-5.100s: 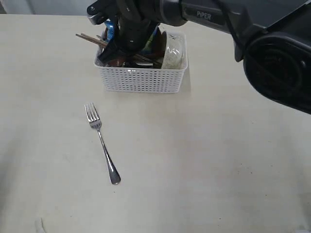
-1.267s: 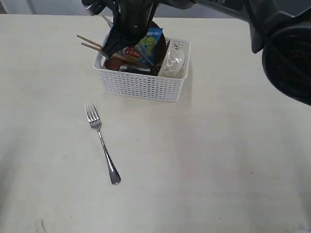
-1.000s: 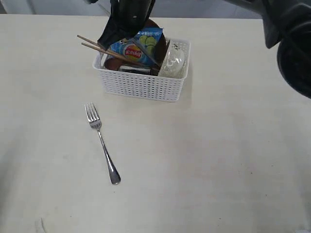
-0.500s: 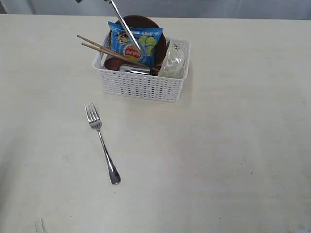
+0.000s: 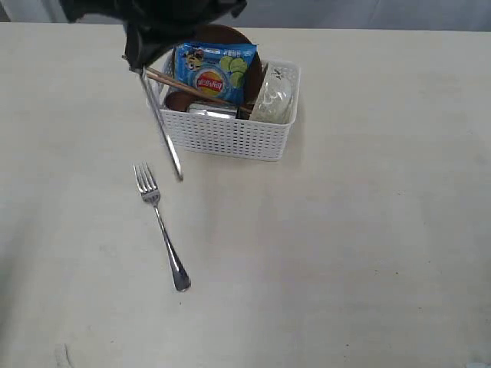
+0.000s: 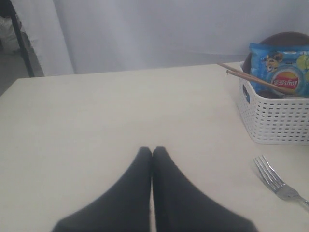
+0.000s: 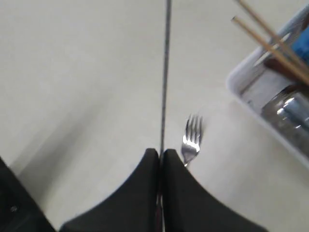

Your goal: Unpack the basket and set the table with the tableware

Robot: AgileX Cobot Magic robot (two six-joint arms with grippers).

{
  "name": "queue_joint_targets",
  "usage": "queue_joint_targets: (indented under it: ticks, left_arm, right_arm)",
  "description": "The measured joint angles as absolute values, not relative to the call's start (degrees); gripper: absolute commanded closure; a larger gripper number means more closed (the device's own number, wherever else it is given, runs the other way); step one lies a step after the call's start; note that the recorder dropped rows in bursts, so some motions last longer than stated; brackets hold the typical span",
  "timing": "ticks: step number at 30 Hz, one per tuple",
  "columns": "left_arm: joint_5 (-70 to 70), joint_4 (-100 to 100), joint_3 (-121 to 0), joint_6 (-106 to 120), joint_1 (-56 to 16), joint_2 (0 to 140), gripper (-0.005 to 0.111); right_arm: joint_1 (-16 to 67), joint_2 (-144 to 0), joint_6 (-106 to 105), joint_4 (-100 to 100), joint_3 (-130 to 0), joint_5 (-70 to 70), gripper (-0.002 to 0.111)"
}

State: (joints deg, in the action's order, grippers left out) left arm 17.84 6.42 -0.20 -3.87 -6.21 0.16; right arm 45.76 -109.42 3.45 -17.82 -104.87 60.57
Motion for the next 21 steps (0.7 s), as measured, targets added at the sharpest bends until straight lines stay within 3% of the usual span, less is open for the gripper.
queue_joint_targets:
  ticks: [11,21]
  left_arm:
    - [17.84,6.42,-0.2,-3.87,-6.21,0.16,0.107]
    - [17.84,6.42,-0.2,-3.87,-6.21,0.16,0.107]
  right_arm:
    - [55.32,-109.59,4.55,-30.91,-87.61,52.15,0.109]
    - [56.34,-118.81,4.55,-40.39,-85.89,41.47,0.109]
